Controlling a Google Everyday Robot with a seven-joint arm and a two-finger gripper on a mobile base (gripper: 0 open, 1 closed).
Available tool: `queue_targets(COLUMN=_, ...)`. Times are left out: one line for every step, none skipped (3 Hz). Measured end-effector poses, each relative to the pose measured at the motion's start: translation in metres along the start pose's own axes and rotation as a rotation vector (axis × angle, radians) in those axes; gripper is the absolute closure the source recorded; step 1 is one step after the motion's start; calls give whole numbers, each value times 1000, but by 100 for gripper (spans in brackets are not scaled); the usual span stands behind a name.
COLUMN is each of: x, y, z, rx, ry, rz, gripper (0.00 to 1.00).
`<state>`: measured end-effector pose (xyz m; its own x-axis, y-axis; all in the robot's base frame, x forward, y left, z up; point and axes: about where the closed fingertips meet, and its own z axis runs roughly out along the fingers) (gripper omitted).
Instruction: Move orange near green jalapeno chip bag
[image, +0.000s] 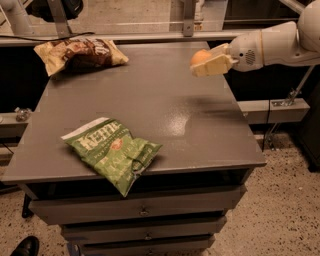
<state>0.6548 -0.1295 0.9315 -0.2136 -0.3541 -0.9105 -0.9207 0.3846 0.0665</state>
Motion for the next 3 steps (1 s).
queue_targets(x=-2, y=30, z=11, rx=-44, ry=-15, rz=-61, gripper=100)
queue_targets(x=13, y=78, z=40, rx=-107, ry=-4, rz=-140, gripper=100)
queue_targets(x=37, y=120, z=69, rx=-166, ry=23, rz=-182, gripper=100)
